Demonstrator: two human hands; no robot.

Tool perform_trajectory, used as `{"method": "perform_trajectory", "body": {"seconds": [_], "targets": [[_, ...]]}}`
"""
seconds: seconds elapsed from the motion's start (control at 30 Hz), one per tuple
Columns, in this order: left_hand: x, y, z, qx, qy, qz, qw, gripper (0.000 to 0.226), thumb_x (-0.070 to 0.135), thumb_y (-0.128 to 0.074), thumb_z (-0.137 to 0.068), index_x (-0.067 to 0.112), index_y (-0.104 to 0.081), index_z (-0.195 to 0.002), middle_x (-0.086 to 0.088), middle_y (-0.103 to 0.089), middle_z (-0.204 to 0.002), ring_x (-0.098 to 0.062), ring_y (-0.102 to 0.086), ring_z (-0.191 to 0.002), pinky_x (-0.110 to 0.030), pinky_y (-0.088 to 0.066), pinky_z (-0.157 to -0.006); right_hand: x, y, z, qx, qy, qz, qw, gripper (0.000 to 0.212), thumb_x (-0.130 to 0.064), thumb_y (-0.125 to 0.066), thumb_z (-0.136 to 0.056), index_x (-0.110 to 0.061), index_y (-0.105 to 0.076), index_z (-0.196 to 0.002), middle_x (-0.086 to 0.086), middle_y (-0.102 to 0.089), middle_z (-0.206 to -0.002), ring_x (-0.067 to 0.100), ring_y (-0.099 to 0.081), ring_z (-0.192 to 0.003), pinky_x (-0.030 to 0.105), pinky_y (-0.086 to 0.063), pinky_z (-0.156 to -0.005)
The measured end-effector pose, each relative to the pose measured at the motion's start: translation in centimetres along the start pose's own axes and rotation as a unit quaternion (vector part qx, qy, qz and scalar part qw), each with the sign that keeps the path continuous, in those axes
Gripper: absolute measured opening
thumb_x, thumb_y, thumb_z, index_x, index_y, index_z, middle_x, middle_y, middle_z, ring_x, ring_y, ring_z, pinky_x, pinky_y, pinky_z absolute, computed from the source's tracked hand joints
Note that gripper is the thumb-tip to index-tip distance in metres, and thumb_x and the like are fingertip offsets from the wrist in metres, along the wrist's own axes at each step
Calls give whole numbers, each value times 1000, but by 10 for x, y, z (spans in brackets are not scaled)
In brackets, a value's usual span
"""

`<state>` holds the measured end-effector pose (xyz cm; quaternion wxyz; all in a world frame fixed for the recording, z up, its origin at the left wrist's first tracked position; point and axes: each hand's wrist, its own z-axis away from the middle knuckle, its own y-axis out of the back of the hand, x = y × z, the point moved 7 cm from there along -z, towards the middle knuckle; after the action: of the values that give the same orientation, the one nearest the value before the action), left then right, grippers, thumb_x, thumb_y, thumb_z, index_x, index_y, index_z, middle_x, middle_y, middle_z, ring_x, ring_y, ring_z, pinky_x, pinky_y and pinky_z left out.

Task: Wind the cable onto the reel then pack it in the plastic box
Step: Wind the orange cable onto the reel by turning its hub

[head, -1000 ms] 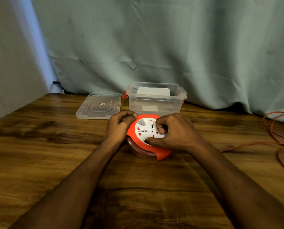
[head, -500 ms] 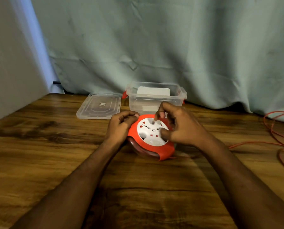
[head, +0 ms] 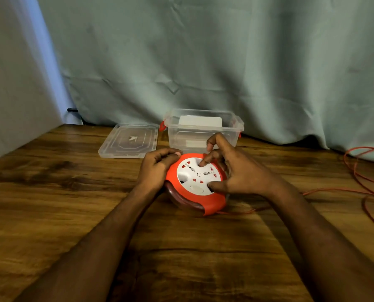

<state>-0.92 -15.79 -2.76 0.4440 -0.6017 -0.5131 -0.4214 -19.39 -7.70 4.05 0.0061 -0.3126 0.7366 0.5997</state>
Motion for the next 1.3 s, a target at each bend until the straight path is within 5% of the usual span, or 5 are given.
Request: {"method": "perform_trajectory", "body": {"seconds": [0.43,0.83,1.1,1.2,1.3], "targets": [[-5,4,-5,14,-5,9,1000,16,9,-62,-95,8,-77,-100,-17,-77,-99,-37,-73,-89,-43,-60,-78,-6,-7,-2,57,-29,130,989,50,-67,-80,-73,-24,-57,-83,-11,-65,-80,7,-58,-75,29,-32,-57],[0,1,-1,7,-13,-13,1000,17,15,-62,-97,10,-76,-104,-15,-77,-102,-37,-74,-94,-57,-60,-86,-1,-19,-8,142,-162,55,975,56,-70,-79,-70,-22,-54,-57,-2,-77,-84,19,-72,-88,42,-60,-73],[7,0,2,16,-19,-10,1000,16,8,-63,-95,1,-75,-104,-20,-76,-101,-33,-72,-87,-49,-58,-83,6,6,-7,94,-2,-43,995,41,-13,-83,-72,-34,-65,-103,-15,-79,-97,-1,-61,-57,28,-49,-56],[8,0,3,10,-17,-16,1000,16,10,-63,-95,5,-75,-104,-17,-77,-101,-35,-73,-89,-52,-59,-83,12,1,-7,18,7,-30,999,53,-13,-90,-70,-34,-71,-116,-14,-76,-119,-15,-66,-83,21,-53,-70],[7,-1,3,-1,-18,-25,1000,16,12,-62,-96,9,-76,-105,-15,-76,-102,-40,-73,-93,-57,-60,-84,16,-3,-7,3,-5,-34,999,63,-23,-91,-68,-41,-67,-124,-18,-74,-123,3,-70,-114,41,-64,-89]]}}
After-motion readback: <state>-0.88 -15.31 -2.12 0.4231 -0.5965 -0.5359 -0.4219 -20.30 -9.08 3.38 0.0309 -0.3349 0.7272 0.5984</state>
